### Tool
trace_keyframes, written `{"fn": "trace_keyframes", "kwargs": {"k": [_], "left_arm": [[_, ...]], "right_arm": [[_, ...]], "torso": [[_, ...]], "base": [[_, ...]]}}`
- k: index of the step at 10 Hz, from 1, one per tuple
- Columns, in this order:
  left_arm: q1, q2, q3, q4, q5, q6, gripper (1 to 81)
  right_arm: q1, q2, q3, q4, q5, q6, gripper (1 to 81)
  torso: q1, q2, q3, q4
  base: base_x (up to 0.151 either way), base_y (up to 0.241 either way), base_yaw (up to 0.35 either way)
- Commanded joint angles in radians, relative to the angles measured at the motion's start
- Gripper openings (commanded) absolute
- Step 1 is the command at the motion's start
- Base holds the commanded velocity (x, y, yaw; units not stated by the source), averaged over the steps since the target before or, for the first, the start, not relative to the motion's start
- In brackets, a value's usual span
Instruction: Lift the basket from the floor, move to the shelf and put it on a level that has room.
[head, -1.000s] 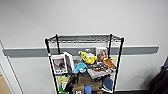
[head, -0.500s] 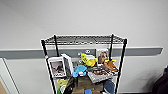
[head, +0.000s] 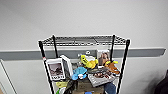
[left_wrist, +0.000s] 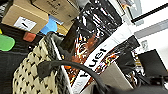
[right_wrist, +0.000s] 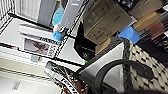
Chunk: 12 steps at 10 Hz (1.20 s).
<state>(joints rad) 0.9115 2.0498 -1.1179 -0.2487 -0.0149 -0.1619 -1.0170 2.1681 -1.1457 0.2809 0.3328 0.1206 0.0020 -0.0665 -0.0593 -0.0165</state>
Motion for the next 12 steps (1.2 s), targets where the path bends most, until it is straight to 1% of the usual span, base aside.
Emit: {"fn": "trace_keyframes", "kwargs": {"k": [1, 2, 3, 12], "left_arm": [[-0.110, -0.025, 0.081, 0.049, -0.028, 0.010, 1.0], [-0.096, -0.028, 0.082, 0.060, -0.060, 0.009, 1.0], [-0.090, -0.029, 0.084, 0.066, -0.076, 0.009, 1.0], [-0.090, -0.032, 0.095, 0.069, -0.077, 0.009, 1.0]], "right_arm": [[0.106, -0.026, 0.080, -0.075, 0.012, 0.001, 1.0], [0.108, -0.026, 0.080, -0.075, 0.012, 0.001, 1.0], [0.110, -0.025, 0.083, -0.075, 0.014, 0.001, 1.0], [0.113, -0.029, 0.094, -0.077, 0.012, 0.001, 1.0]], "torso": [[0.000, 0.000, 0.000, 0.000], [0.000, 0.000, 0.000, 0.000], [0.000, 0.000, 0.000, 0.000], [0.000, 0.000, 0.000, 0.000]], "base": [[0.078, 0.000, 0.000], [0.078, 0.000, 0.000], [0.086, 0.000, 0.000], [0.088, 0.000, 0.000]]}}
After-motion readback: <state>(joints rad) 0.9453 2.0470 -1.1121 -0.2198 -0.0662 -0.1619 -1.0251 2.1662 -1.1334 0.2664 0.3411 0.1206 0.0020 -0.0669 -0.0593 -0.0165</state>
